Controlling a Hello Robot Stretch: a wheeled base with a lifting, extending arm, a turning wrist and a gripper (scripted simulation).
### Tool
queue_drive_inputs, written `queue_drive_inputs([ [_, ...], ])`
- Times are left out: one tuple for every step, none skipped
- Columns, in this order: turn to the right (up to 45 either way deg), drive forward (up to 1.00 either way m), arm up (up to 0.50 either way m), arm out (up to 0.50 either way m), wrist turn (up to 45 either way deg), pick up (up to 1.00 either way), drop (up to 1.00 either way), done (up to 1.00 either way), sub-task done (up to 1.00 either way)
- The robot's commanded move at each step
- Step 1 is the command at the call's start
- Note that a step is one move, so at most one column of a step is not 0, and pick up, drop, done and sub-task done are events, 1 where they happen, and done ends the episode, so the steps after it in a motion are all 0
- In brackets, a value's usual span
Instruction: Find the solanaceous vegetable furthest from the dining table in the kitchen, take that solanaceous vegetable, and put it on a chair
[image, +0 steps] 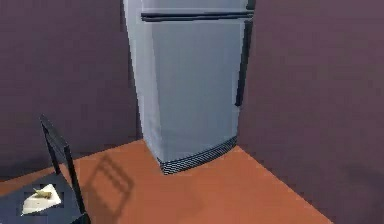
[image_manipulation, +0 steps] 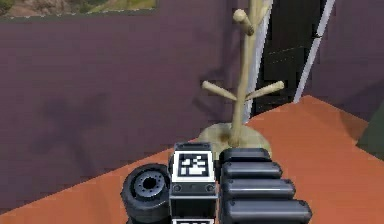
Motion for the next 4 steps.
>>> queue_drive_inputs([
  [0.0,0.8,0.0,0.0,0.0,0.0,0.0,0.0,0.0],
  [-45.0,0.0,0.0,0.0,0.0,0.0,0.0,0.0,0.0],
  [-15.0,0.0,0.0,0.0,0.0,0.0,0.0,0.0,0.0],
  [0.0,0.55,0.0,0.0,0.0,0.0,0.0,0.0,0.0],
])
